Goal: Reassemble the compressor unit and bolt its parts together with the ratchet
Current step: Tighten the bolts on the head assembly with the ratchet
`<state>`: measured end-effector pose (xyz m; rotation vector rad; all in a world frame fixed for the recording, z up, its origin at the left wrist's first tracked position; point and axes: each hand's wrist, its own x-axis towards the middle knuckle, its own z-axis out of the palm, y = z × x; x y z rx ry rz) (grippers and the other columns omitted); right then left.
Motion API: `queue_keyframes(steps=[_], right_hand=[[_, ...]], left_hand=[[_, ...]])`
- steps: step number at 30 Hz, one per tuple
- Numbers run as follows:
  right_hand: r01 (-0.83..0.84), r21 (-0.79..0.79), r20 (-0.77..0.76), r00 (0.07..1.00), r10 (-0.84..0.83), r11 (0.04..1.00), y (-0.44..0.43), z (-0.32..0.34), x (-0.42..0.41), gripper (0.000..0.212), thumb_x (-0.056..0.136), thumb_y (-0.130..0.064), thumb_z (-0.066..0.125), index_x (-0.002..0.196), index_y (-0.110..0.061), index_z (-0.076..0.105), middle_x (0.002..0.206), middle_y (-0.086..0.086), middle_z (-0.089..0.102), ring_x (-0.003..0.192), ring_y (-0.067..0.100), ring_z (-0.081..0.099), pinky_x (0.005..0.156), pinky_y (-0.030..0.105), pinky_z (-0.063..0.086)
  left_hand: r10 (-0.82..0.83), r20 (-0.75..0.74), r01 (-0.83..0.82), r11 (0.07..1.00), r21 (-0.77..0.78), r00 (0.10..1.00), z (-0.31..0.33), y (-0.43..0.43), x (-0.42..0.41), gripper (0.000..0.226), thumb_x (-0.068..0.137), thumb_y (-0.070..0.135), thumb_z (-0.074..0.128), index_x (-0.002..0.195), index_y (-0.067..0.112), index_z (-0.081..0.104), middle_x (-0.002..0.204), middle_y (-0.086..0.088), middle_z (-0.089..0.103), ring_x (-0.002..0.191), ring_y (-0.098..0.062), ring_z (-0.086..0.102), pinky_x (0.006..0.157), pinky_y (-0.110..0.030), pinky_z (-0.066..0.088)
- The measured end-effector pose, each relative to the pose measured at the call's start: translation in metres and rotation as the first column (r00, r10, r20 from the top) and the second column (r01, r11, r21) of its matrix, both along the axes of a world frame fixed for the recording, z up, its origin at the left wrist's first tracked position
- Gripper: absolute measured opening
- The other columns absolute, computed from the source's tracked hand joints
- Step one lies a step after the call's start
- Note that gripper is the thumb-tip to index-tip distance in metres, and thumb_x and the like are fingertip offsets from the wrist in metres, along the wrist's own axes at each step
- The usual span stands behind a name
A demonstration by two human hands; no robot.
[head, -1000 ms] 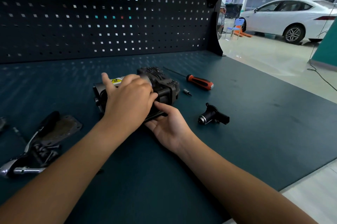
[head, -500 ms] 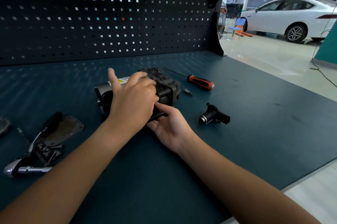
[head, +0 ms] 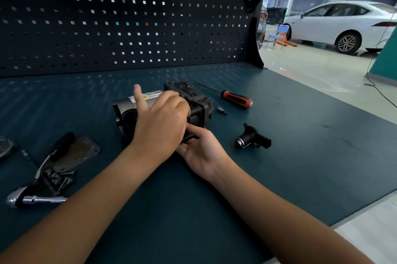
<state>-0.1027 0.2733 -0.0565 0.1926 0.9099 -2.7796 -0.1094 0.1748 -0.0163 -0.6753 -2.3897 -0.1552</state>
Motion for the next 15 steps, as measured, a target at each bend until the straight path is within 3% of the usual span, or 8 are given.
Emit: queue_keyframes(steps=[3, 6, 10, 15], right_hand=[[0.000, -0.005, 0.008, 1.000, 0.000, 1.000, 0.0009, 0.0009, -0.0002, 0.061, 0.089, -0.001, 0.051, 0.144, -0.009, 0.027, 0.107, 0.018, 0.061, 0.085, 0.026, 0.064, 0.066, 0.032, 0.059], [-0.005, 0.005, 0.013, 1.000, 0.005, 1.000, 0.0006, 0.0013, -0.0001, 0.051, 0.092, -0.004, 0.049, 0.140, -0.005, 0.033, 0.118, 0.020, 0.057, 0.090, 0.028, 0.062, 0.067, 0.034, 0.058], [-0.004, -0.006, 0.021, 1.000, 0.004, 1.000, -0.0001, 0.0007, 0.0005, 0.049, 0.092, -0.003, 0.047, 0.139, -0.005, 0.034, 0.118, 0.020, 0.057, 0.088, 0.027, 0.062, 0.064, 0.033, 0.057], [-0.003, 0.020, 0.010, 1.000, 0.003, 1.000, 0.0007, 0.0008, 0.0001, 0.050, 0.092, -0.003, 0.049, 0.139, -0.003, 0.034, 0.118, 0.021, 0.056, 0.089, 0.027, 0.062, 0.064, 0.032, 0.058]], left_hand=[[0.047, 0.119, -0.058, 0.994, 0.093, 0.992, 0.0020, 0.0001, 0.0015, 0.023, 0.091, 0.033, 0.052, 0.102, 0.017, 0.064, 0.123, 0.006, 0.058, 0.125, -0.012, 0.042, 0.105, -0.061, 0.002], [0.128, 0.130, -0.129, 0.992, 0.001, 0.983, 0.0038, -0.0016, -0.0019, 0.029, 0.095, 0.034, 0.044, 0.112, 0.018, 0.062, 0.128, 0.007, 0.053, 0.128, -0.011, 0.035, 0.104, -0.064, 0.002], [0.162, 0.107, -0.153, 0.985, -0.085, 0.981, 0.0021, -0.0015, -0.0036, 0.023, 0.093, 0.016, 0.049, 0.108, 0.017, 0.066, 0.122, 0.007, 0.059, 0.131, -0.012, 0.034, 0.104, -0.064, 0.001], [0.146, 0.156, -0.152, 0.988, 0.026, 0.977, 0.0028, -0.0045, -0.0041, 0.027, 0.092, 0.032, 0.047, 0.103, 0.019, 0.069, 0.122, 0.009, 0.060, 0.128, -0.008, 0.036, 0.104, -0.064, 0.003]])
